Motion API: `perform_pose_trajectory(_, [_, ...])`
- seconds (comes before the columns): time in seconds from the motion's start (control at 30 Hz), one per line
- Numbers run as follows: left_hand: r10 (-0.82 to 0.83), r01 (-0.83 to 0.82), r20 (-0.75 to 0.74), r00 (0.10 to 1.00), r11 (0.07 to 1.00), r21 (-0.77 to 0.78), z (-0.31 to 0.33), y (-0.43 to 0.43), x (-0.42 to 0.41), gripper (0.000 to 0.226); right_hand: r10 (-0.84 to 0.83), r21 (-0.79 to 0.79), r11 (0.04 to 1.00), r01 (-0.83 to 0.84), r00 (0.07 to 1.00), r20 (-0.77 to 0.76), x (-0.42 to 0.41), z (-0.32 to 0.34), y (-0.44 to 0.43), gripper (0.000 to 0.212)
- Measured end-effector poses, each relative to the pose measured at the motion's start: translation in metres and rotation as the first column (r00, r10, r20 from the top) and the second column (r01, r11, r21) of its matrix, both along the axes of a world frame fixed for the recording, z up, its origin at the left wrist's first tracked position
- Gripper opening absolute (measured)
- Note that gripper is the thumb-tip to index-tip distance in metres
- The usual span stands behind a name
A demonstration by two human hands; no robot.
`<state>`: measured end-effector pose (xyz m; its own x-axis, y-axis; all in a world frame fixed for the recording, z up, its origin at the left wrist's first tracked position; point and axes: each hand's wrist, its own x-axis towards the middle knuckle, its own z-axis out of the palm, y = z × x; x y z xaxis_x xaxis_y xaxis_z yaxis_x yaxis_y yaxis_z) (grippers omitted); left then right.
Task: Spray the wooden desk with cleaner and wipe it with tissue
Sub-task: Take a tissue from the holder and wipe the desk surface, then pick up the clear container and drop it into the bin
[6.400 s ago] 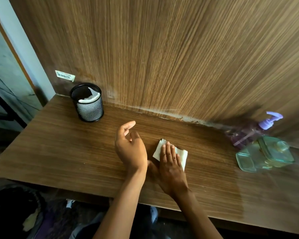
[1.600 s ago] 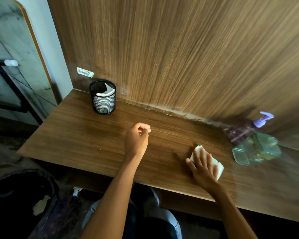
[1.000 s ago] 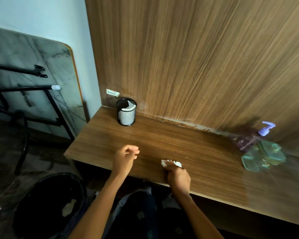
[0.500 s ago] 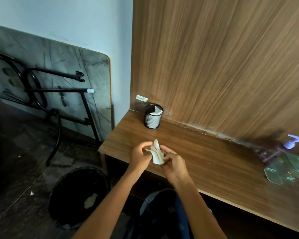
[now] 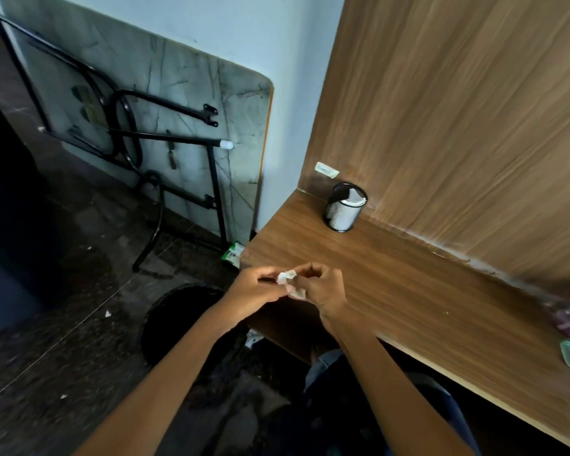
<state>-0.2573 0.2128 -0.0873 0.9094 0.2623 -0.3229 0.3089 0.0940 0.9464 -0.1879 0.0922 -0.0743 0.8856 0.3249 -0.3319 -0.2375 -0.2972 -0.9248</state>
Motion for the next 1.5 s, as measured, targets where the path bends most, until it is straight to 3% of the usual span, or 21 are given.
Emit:
perform_pose_trajectory(0.13, [0.144, -0.144, 0.026, 0.989, 0.934, 0.326, -0.020, 0.046, -0.040, 0.010, 0.133, -0.094, 0.987, -0.128, 0.990, 0.047, -0.035, -0.016, 0.049, 0.009])
perform_pose_trajectory(0.2, [0.206, -0.181, 0.016, 0.979, 0.817, 0.547, -0.030, 0.063, -0.050, 0.008, 0.236, -0.117, 0.966, -0.229, 0.970, 0.051, -0.047, -0.026, 0.071, 0.018])
perform_pose_trajectory(0.27, [0.281, -0.126, -0.108, 0.954, 0.698, 0.705, -0.036, 0.077, -0.055, 0.012, 0.391, -0.219, 0.900, -0.377, 0.920, 0.022, -0.052, -0.037, 0.085, 0.035])
perform_pose_trajectory(0.33, [0.274, 0.025, -0.295, 0.915, 0.693, 0.721, -0.045, 0.090, -0.060, 0.026, 0.474, -0.330, 0.823, -0.463, 0.879, -0.053, -0.049, -0.042, 0.089, 0.051])
perform_pose_trajectory(0.4, [0.211, 0.141, -0.419, 0.883, 0.732, 0.667, -0.055, 0.096, -0.060, 0.040, 0.449, -0.347, 0.817, -0.461, 0.885, -0.118, -0.040, -0.040, 0.079, 0.048])
perform_pose_trajectory(0.57, [0.157, 0.160, -0.383, 0.910, 0.719, 0.676, -0.041, 0.077, -0.039, 0.033, 0.272, -0.204, 0.936, -0.289, 0.956, -0.107, -0.016, -0.024, 0.032, 0.017])
perform_pose_trajectory(0.77, [-0.048, 0.113, -0.115, 0.992, 0.738, 0.665, 0.025, -0.005, 0.029, 0.026, 0.104, -0.091, 0.991, -0.101, 0.994, 0.034, 0.024, 0.007, -0.061, 0.022])
perform_pose_trajectory(0.97, [-0.287, 0.199, 0.031, 0.957, 0.733, 0.651, 0.063, -0.125, 0.103, 0.015, -0.199, -0.067, 0.974, 0.214, 0.962, 0.188, 0.064, 0.033, -0.189, 0.033])
perform_pose_trajectory(1.1, [-0.443, 0.322, 0.036, 0.896, 0.703, 0.634, 0.069, -0.216, 0.139, 0.022, -0.456, -0.134, 0.833, 0.537, 0.803, 0.384, 0.084, 0.038, -0.280, 0.026])
perform_pose_trajectory(1.17, [-0.507, 0.394, 0.010, 0.862, 0.681, 0.617, 0.068, -0.257, 0.150, 0.024, -0.558, -0.201, 0.678, 0.708, 0.672, 0.486, 0.091, 0.038, -0.325, 0.017])
perform_pose_trajectory(1.27, [-0.545, 0.433, -0.021, 0.838, 0.642, 0.632, 0.062, -0.298, 0.164, 0.021, -0.613, -0.258, 0.452, 0.854, 0.508, 0.605, 0.103, 0.033, -0.378, 0.023])
perform_pose_trajectory(1.37, [-0.579, 0.461, -0.035, 0.815, 0.610, 0.644, 0.055, -0.323, 0.171, 0.018, -0.568, -0.393, 0.303, 0.868, 0.496, 0.657, 0.117, 0.018, -0.407, 0.047])
perform_pose_trajectory(1.5, [-0.612, 0.495, -0.066, 0.788, 0.566, 0.659, 0.046, -0.342, 0.172, 0.017, -0.658, -0.419, 0.378, 0.825, 0.558, 0.506, 0.134, -0.002, -0.431, 0.086])
